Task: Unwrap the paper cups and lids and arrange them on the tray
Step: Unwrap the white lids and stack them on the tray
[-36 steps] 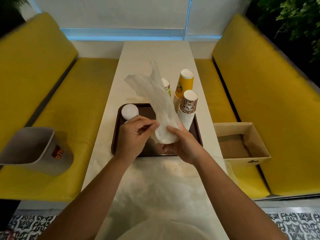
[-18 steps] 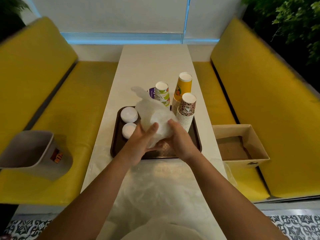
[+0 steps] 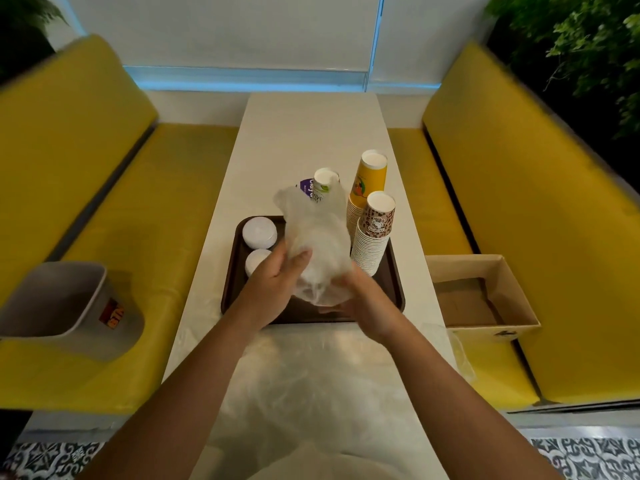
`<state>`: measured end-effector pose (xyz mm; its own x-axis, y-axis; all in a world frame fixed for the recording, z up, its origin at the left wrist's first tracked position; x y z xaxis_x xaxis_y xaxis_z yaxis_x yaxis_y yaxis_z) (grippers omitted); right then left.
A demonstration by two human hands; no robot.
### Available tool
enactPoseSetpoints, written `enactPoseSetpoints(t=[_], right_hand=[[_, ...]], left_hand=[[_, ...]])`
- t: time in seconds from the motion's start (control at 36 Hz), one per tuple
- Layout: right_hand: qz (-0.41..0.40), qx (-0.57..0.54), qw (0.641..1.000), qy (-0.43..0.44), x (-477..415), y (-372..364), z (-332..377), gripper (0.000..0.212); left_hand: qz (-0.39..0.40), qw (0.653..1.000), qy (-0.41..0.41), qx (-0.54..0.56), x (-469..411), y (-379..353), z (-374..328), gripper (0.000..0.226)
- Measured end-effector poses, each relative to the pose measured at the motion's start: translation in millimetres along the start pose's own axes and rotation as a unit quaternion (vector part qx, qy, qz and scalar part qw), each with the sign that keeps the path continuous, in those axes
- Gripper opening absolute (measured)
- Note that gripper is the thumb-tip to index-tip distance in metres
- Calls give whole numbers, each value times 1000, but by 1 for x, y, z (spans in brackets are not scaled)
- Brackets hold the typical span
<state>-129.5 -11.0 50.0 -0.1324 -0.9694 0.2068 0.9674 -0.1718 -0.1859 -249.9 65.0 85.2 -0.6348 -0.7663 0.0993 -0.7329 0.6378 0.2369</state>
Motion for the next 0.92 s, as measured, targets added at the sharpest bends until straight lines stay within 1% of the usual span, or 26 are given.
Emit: enactPoseSetpoints(t=[0.03,0.06,0.08,0.11,0.17,0.22,0.25,0.31,0.33,0.39,0.42,0.44,0.47,0.5,0.53,0.56,0.58,0.61,0.64,0.69,0.72,0.78,0.81,0.83,0.89,0.92], right_hand=[[5,-103,994,-22,2,-1,3,53],[7,-156,988,-21,2,-2,8,48],[12,-169,985,-6,3,-4,15,43],[1,-165,986,14,2,-5,20,41],[-23,-159,986,32,-1,-5,24,44],[-47,-184,981,36,-4,-4,22,44],[-60,-198,978,38,-4,-1,21,44],[-79,-235,968,39,-5,4,20,44],[-79,-262,961,37,-4,5,21,44],[-70,-315,946,35,-3,5,25,42],[-70,-330,941,34,-1,5,26,39],[-71,-331,940,40,0,6,28,38],[-66,-320,943,57,2,5,32,39],[-61,-303,948,75,3,4,35,42],[-65,-285,953,85,4,4,35,43],[-73,-268,957,87,4,4,35,43],[-77,-251,961,89,3,5,34,44],[-82,-237,964,86,2,6,32,47],[-87,-224,967,83,1,7,30,50],[-85,-184,976,84,2,5,28,52],[-87,-145,981,97,2,2,29,49],[-102,-10,985,142,3,-3,34,42],[-119,73,975,174,3,-4,36,38],[-142,144,958,200,5,-5,37,35],[-205,228,922,236,12,-3,42,34],[-232,254,905,252,16,0,43,35]], left_hand=[[19,999,-6,-29,2,-3,-4,30],[21,997,-30,-72,3,-5,-10,28],[0,990,-67,-126,4,-4,-17,32],[-43,977,-107,-180,5,0,-24,38],[-160,934,-190,-257,9,9,-38,44],[-261,880,-261,-299,21,15,-50,35],[-294,858,-285,-309,27,17,-53,31],[-317,835,-323,-313,36,18,-54,25],[-300,833,-343,-313,37,17,-52,22],[-205,852,-362,-317,33,11,-43,18],[-147,878,-334,-308,28,10,-34,23],[-103,915,-272,-278,20,10,-23,32],[-91,952,-187,-224,15,15,-12,41],[-112,976,-101,-154,12,24,-3,50],[-161,982,-35,-93,12,35,7,58],[-209,976,5,-51,14,45,12,66],[-223,974,29,-22,12,48,16,75],[-191,981,40,13,8,45,18,85],[-132,988,45,66,3,34,18,91],[-33,986,63,150,-1,9,13,94],[-15,986,62,157,-2,0,7,92],[-45,989,51,131,-4,-7,0,76],[-80,988,52,123,-4,-7,-1,67],[-117,984,55,122,-4,-5,1,66],[-166,978,47,120,-4,2,7,78],[-177,976,30,123,-3,5,9,78]])
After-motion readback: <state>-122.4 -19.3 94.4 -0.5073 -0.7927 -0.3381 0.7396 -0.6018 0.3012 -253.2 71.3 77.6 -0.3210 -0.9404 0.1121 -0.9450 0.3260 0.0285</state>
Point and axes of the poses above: each hand's wrist, its own x-axis away from the middle knuckle, its own y-axis out of the back of the hand, z = x × y, the point moved 8 cm from there along -x, towards the middle knuckle, and after that the axes turned 6 degrees about -x, right-handed, at the moved point
